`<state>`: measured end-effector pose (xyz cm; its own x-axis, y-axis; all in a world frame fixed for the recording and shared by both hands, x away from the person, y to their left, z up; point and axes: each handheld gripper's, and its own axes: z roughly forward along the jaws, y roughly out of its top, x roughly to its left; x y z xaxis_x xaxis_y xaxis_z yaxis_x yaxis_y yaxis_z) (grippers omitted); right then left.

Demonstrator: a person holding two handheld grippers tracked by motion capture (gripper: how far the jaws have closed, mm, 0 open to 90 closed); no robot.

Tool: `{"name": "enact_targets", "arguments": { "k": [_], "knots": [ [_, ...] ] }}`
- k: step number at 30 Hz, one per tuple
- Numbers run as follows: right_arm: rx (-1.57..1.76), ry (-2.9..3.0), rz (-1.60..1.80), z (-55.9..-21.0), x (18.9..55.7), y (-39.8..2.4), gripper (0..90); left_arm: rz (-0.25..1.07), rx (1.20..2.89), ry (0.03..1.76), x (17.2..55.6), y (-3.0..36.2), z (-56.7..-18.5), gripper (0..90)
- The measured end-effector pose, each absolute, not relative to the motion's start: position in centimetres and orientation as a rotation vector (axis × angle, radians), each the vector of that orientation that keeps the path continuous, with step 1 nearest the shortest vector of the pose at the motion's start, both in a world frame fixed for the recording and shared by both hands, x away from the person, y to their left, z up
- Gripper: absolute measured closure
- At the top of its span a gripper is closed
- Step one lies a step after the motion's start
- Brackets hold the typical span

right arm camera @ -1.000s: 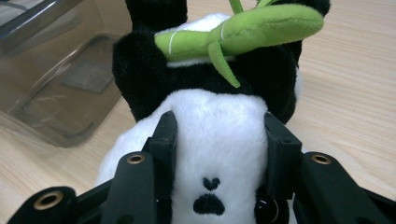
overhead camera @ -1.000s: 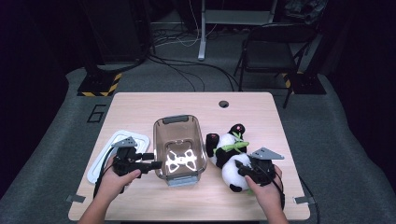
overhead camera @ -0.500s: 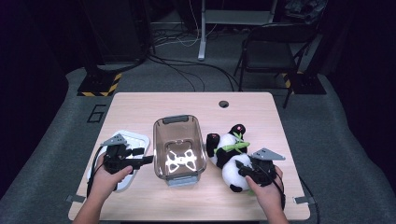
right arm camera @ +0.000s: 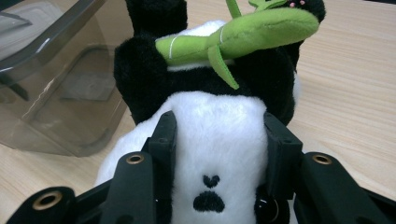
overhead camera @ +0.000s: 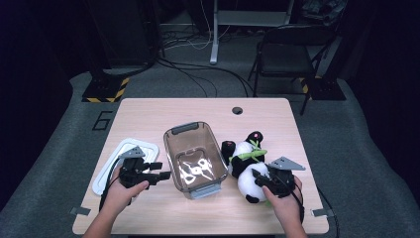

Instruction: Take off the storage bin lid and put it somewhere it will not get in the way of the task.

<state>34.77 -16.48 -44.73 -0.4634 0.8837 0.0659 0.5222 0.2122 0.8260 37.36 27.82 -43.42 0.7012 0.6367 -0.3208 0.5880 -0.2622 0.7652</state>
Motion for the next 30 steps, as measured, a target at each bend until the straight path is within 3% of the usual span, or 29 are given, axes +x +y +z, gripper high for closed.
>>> {"name": "enact_targets", "arguments": {
  "k": [12,30],
  "knots": [
    [1.313,2.050,1.143,-44.4,34.8,-17.1,55.2,0.050,1.990,0.905,37.2,26.1,-43.8,36.4],
    [1.271,2.005,1.146,-41.5,34.7,-17.2,56.2,0.116,1.856,1.035,37.9,30.9,-43.3,36.7]
  ]
}}
